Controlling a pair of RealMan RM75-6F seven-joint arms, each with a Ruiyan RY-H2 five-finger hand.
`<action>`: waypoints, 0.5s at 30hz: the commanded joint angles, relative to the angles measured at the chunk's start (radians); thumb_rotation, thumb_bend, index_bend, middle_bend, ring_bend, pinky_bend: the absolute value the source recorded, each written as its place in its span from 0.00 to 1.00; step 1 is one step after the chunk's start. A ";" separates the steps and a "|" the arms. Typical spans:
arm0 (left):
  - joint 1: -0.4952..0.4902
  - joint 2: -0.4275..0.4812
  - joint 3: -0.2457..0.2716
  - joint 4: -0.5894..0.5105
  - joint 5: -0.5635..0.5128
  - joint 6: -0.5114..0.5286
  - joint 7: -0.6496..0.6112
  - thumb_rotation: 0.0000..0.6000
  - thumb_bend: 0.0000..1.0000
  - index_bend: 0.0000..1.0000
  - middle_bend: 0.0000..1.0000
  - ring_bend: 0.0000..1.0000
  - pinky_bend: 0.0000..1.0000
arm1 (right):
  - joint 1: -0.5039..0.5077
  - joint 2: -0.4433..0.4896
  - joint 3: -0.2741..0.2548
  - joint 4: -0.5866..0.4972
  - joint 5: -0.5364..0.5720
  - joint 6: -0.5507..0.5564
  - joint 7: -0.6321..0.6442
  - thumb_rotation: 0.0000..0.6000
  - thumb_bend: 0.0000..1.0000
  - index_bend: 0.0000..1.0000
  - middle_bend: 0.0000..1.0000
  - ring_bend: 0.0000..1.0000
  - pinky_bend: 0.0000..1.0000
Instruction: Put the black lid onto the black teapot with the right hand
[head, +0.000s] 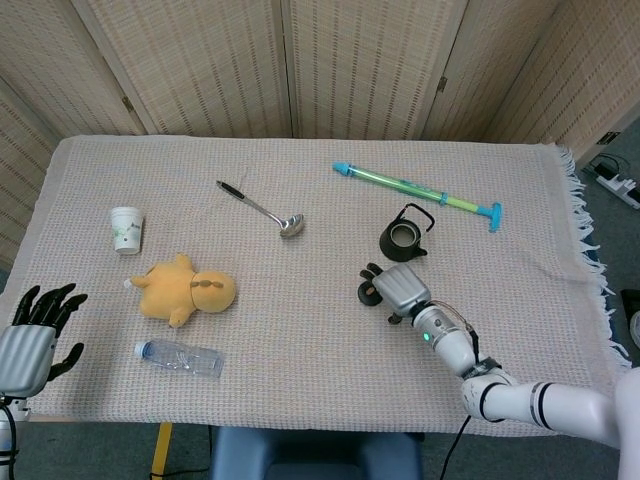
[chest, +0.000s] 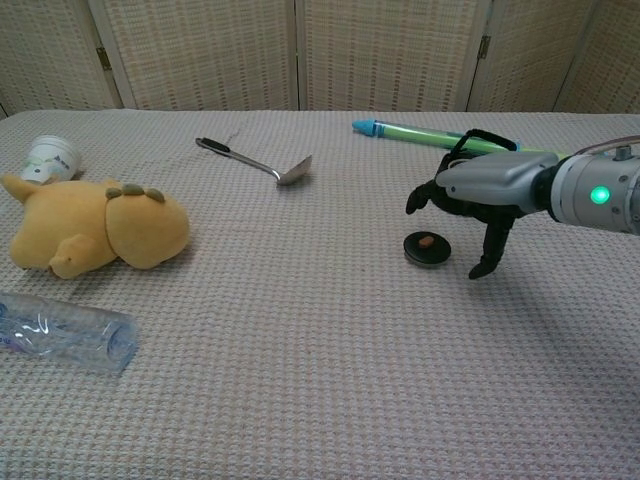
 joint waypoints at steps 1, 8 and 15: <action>-0.002 -0.001 0.000 0.001 -0.001 -0.004 0.001 1.00 0.28 0.17 0.07 0.10 0.00 | 0.028 -0.020 -0.014 0.019 0.041 0.005 -0.021 1.00 0.15 0.15 0.18 0.81 0.79; -0.003 -0.006 0.002 0.009 -0.002 -0.008 -0.007 1.00 0.28 0.17 0.07 0.10 0.00 | 0.074 -0.056 -0.039 0.061 0.090 0.016 -0.045 1.00 0.15 0.20 0.21 0.82 0.80; 0.003 -0.010 0.004 0.023 -0.006 -0.001 -0.021 1.00 0.28 0.17 0.07 0.10 0.00 | 0.108 -0.081 -0.059 0.082 0.122 0.032 -0.061 1.00 0.15 0.27 0.25 0.84 0.80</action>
